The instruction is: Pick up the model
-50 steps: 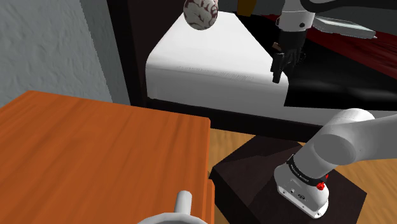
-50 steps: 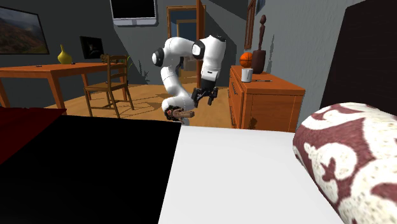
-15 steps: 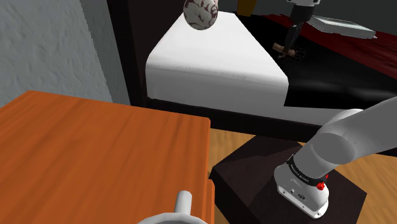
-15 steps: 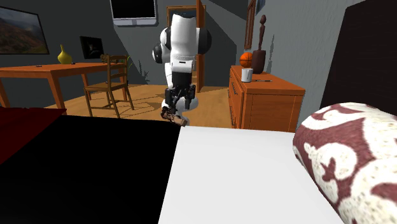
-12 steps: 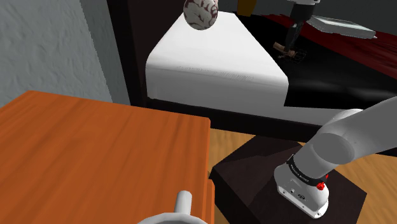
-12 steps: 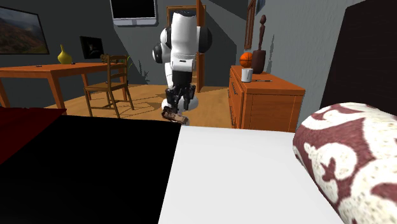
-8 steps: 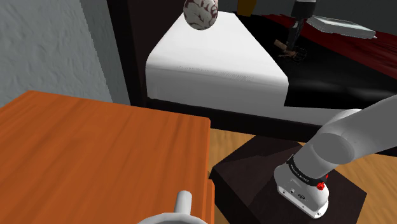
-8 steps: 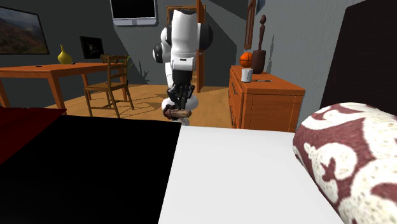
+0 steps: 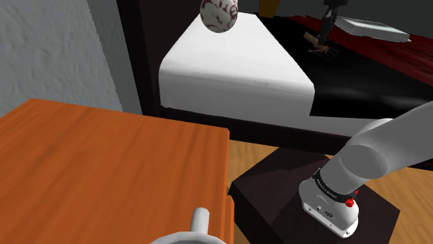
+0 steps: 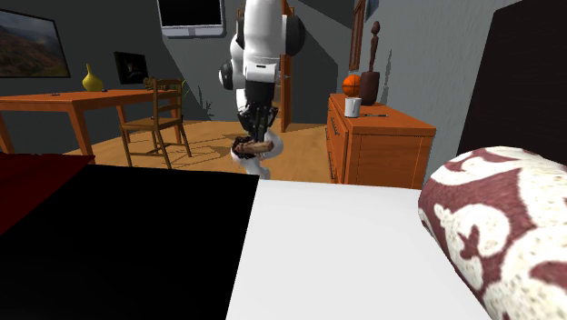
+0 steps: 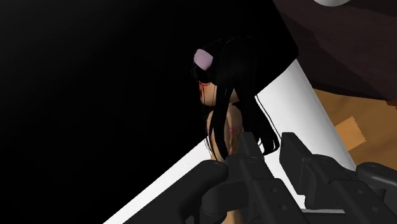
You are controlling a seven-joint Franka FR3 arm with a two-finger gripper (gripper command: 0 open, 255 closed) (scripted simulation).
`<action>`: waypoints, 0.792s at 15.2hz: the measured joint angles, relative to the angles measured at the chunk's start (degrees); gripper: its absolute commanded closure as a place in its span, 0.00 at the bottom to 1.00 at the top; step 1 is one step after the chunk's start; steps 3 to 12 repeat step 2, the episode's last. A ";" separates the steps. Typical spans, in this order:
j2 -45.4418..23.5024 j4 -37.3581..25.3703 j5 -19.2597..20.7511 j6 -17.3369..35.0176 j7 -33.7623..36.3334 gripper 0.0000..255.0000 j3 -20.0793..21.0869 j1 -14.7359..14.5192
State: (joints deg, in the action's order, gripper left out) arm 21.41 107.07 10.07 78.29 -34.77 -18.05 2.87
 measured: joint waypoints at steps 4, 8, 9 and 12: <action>-0.34 -1.59 -0.10 -1.26 -0.10 1.00 0.09 -0.06; -0.34 -1.59 -0.10 -1.26 -0.10 1.00 0.09 -0.06; -0.34 -1.59 -0.10 -1.26 -0.10 1.00 0.09 -0.06; -0.34 -1.59 -0.10 -1.26 -0.10 1.00 0.09 -0.06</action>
